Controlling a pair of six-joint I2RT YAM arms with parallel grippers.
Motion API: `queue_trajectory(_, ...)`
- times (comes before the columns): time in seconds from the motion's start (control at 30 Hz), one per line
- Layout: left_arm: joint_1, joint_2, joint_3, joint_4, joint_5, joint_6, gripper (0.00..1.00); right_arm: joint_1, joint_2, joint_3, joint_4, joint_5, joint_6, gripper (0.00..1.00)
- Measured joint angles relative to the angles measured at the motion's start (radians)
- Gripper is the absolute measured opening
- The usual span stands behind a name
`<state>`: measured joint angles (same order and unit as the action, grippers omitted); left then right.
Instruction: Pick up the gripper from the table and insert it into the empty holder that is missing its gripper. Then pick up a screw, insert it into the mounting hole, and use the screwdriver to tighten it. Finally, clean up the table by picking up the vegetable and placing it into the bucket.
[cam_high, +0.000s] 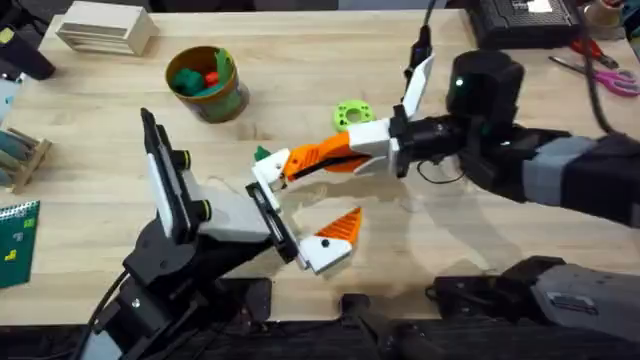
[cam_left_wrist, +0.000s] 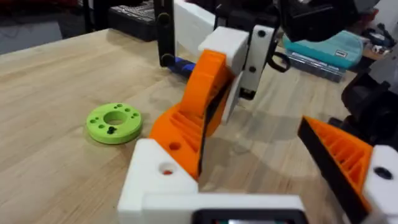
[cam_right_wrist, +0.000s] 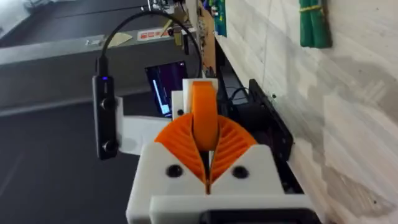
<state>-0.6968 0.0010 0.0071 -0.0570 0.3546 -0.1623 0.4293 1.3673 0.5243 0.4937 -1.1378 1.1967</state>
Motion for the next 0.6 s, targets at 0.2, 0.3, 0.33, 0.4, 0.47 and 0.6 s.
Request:
queue_trajectory(0.2, 0.000, 0.007, 0.000, -0.002, 0.003, -0.031, 0.987, 0.041, 0.082, 0.030, 0.027, -0.015, 0.040, 0.017)
queue_trajectory(0.3, 0.001, 0.006, 0.000, -0.002, -0.015, -0.037, 0.987, 0.071, 0.146, 0.082, 0.044, -0.027, 0.053, 0.016)
queue_trajectory(0.33, 0.002, 0.006, 0.000, -0.002, -0.020, -0.037, 0.987, 0.078, 0.162, 0.095, 0.045, -0.028, 0.053, 0.016)
queue_trajectory(0.4, 0.006, 0.006, 0.000, -0.003, -0.036, -0.037, 0.987, 0.083, 0.189, 0.117, 0.046, -0.031, 0.054, 0.016)
queue_trajectory(0.47, 0.009, 0.006, 0.000, -0.004, -0.051, -0.041, 0.988, 0.087, 0.215, 0.137, 0.048, -0.038, 0.054, 0.016)
queue_trajectory(0.6, 0.010, 0.006, 0.000, -0.007, -0.071, -0.048, 0.987, 0.090, 0.250, 0.162, 0.050, -0.050, 0.056, 0.016)
